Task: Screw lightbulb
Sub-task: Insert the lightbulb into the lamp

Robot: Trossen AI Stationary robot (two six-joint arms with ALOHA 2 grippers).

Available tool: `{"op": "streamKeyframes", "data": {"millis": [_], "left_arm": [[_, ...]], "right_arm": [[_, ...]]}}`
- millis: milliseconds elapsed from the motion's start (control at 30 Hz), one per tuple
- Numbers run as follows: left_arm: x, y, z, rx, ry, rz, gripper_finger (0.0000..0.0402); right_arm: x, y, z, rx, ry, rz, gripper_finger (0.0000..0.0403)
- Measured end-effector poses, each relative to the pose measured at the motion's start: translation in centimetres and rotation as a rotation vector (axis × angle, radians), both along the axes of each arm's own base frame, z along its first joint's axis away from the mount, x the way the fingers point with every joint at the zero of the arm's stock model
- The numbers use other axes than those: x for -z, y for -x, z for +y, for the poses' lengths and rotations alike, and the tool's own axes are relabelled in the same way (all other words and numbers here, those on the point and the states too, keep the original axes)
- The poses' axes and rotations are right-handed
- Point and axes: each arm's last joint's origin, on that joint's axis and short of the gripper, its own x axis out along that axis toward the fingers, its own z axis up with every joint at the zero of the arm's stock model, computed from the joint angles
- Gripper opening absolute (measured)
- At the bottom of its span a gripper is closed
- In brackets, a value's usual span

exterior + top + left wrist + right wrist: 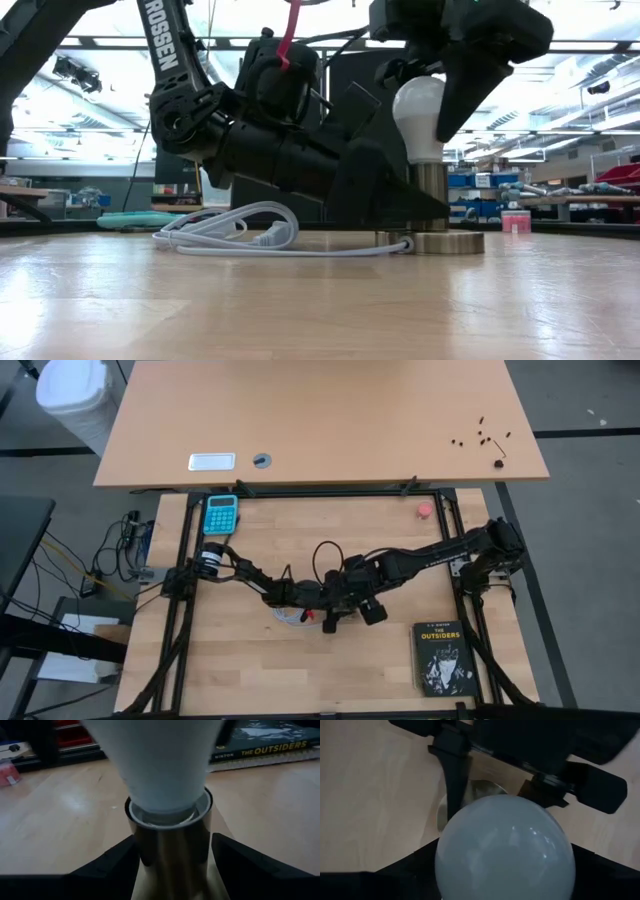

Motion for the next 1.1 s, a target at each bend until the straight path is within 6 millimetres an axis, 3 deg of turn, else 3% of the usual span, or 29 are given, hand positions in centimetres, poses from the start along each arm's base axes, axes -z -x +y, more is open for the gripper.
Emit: {"op": "streamKeyframes", "data": {"millis": [333,667,1100], "left_arm": [[0.34,0.2,0.07,-0.005,-0.041,0.025,0.0245],[0.11,0.02,0.05,-0.019,0.003,0.012,0.0199],[0.11,0.01,0.05,-0.023,0.014,0.012,0.0196]], "right_arm": [[0.0,-0.04,-0.19,-0.001,-0.03,0.005,0.0306],[-0.06,-0.23,-0.06,0.005,-0.04,-0.017,0.0306],[-0.34,-0.63,0.02,0.063,-0.063,-0.06,0.0311]]}}
